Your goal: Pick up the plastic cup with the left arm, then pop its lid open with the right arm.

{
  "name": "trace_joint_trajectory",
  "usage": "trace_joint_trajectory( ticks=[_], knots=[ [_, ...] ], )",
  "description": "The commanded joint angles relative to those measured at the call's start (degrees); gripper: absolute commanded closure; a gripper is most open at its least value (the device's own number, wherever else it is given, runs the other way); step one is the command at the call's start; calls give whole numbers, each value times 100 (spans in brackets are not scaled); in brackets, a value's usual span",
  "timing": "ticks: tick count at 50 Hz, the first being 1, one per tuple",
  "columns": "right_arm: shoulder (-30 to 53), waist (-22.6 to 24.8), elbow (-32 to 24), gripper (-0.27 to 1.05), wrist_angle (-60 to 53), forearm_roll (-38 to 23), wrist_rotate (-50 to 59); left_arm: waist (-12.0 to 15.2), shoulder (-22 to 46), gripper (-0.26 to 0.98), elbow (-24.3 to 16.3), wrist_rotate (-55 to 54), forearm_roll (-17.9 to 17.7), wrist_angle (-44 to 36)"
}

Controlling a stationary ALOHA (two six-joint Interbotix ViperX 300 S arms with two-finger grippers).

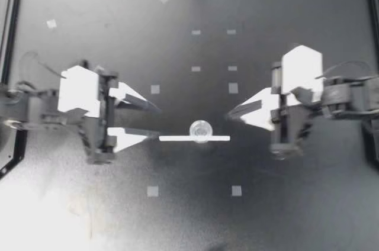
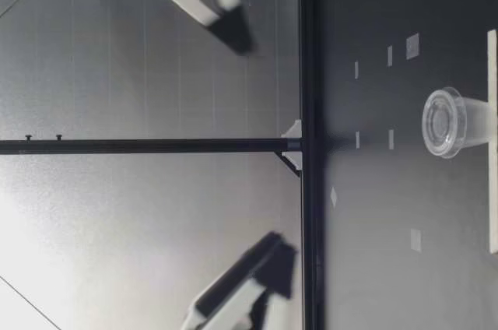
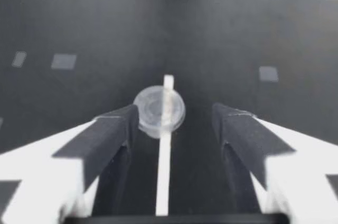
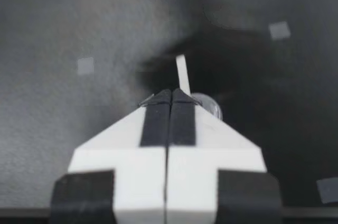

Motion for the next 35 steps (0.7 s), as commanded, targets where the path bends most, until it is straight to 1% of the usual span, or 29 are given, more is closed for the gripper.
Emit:
trace_joint_trajectory(
  ticks=[1, 14, 35],
  knots=[
    [255, -35, -264, 87, -62, 18, 26, -9, 167, 13, -202, 0, -9, -53],
    [1063, -35, -598, 87, -88, 18, 35, -9, 879, 13, -404, 9, -9, -44],
    [1477, -18, -677, 87, -211, 18, 352, -9, 1679, 13, -686, 0, -18, -44]
  ],
)
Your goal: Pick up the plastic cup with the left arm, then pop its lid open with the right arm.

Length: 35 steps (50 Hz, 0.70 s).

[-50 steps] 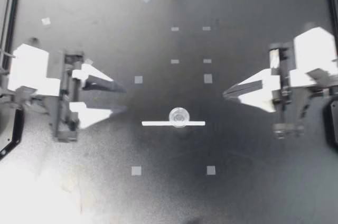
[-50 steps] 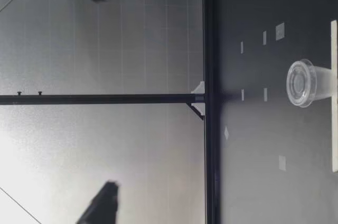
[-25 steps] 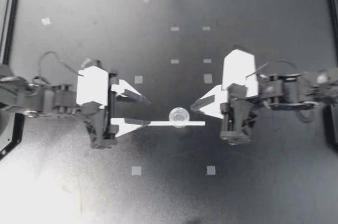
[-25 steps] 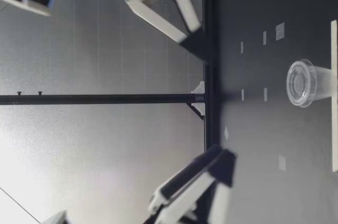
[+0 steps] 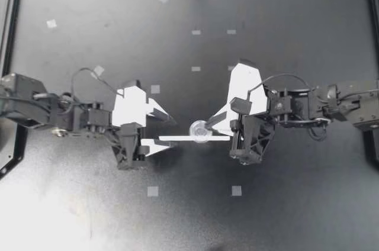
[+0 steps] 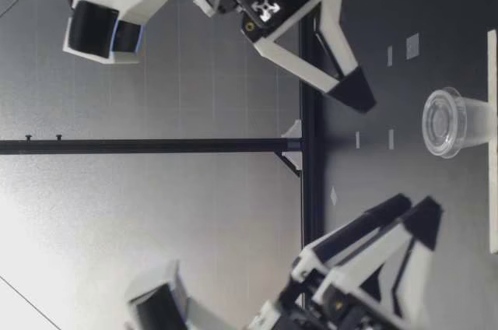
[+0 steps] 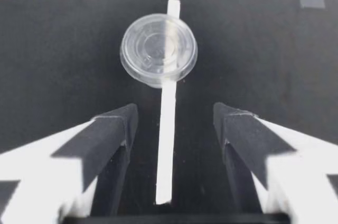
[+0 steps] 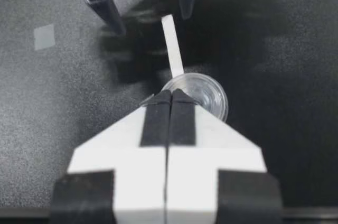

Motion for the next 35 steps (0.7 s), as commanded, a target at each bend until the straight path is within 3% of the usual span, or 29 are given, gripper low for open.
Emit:
trace_joint_trajectory(
  ticks=[1, 24, 35],
  knots=[
    [0, -18, -123, 87, -62, 9, 35, -9, 18, 13, -141, 0, 0, -44],
    [308, 44, -202, 87, -53, 9, 114, -9, 536, 11, -448, -9, -18, -44],
    [404, 53, -229, 87, -53, 9, 202, 141, 554, 5, -457, 70, -132, -44]
  ],
)
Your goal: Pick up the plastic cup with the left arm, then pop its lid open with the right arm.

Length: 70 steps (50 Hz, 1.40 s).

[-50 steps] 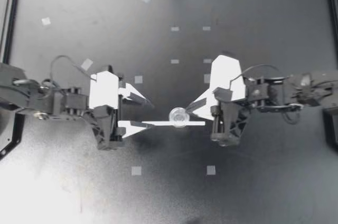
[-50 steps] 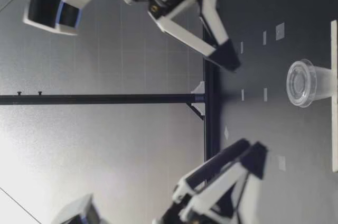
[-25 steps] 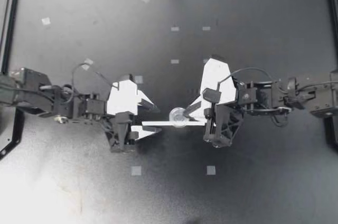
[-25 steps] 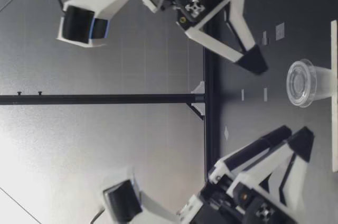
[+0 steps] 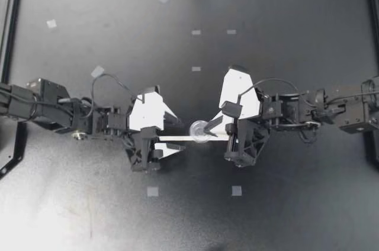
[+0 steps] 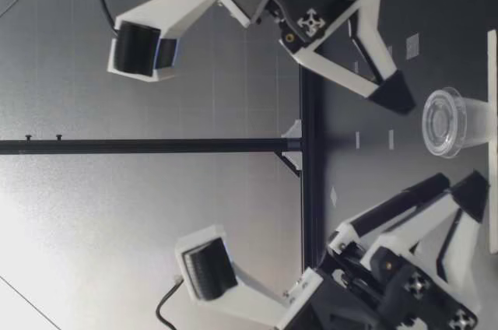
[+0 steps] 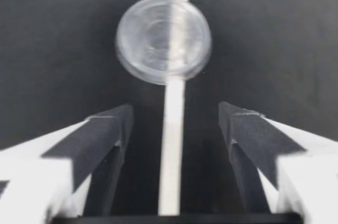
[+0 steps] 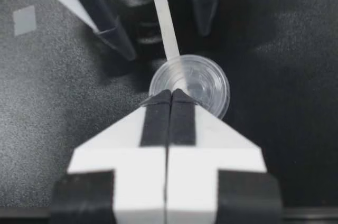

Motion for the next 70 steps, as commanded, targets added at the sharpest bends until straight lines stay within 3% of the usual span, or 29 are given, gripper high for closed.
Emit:
trace_joint_trajectory(
  ticks=[1, 31, 70],
  knots=[
    [-18, 35, -123, 87, -53, 0, 35, 62, -79, 5, -105, 70, 0, -44],
    [88, 35, -123, 87, -53, 0, 62, 62, 308, 5, -519, 132, 26, -44],
    [132, 26, 53, 87, 62, 0, 176, 62, 492, 5, -765, 123, 26, -44]
  ],
)
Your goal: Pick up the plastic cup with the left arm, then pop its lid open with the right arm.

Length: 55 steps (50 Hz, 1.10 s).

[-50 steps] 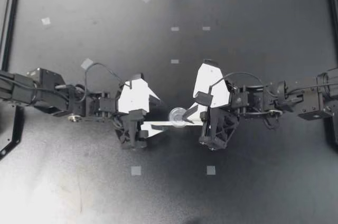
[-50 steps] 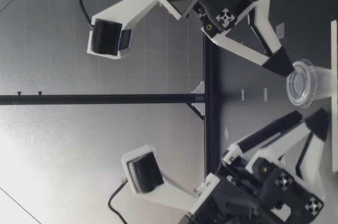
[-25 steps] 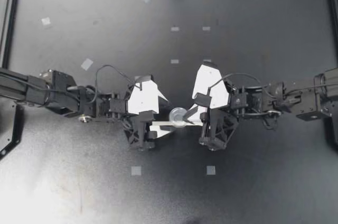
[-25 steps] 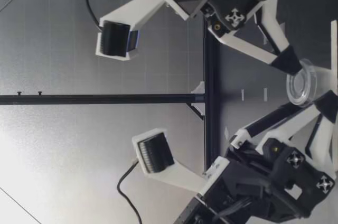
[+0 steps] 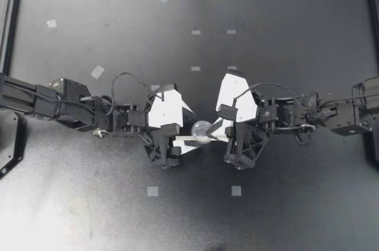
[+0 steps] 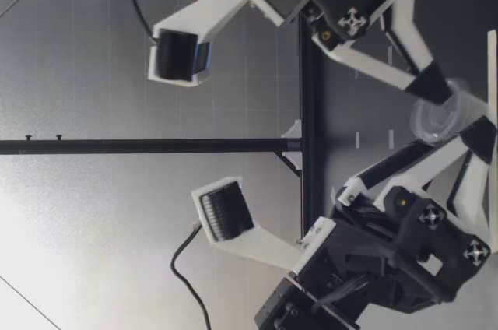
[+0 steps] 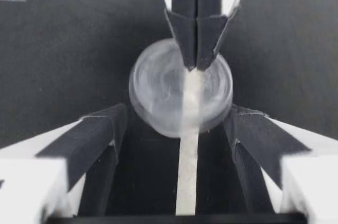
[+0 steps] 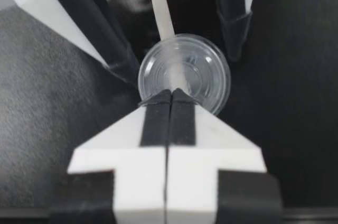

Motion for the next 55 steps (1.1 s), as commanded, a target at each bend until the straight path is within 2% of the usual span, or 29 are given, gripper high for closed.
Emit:
trace_joint_trajectory(
  ticks=[1, 23, 42, 55],
  knots=[
    [-158, 9, 9, 87, 9, 9, 18, 18, -97, 5, -79, 0, 0, -53],
    [-141, 9, 0, 87, -35, 0, 18, 18, -97, 7, -132, 35, 9, -35],
    [-167, 9, -9, 87, -44, -9, 18, 18, -97, 25, -149, 44, 9, -26],
    [-167, 9, -18, 87, -35, -9, 18, -44, -18, 26, -264, 44, 18, -26]
  ],
)
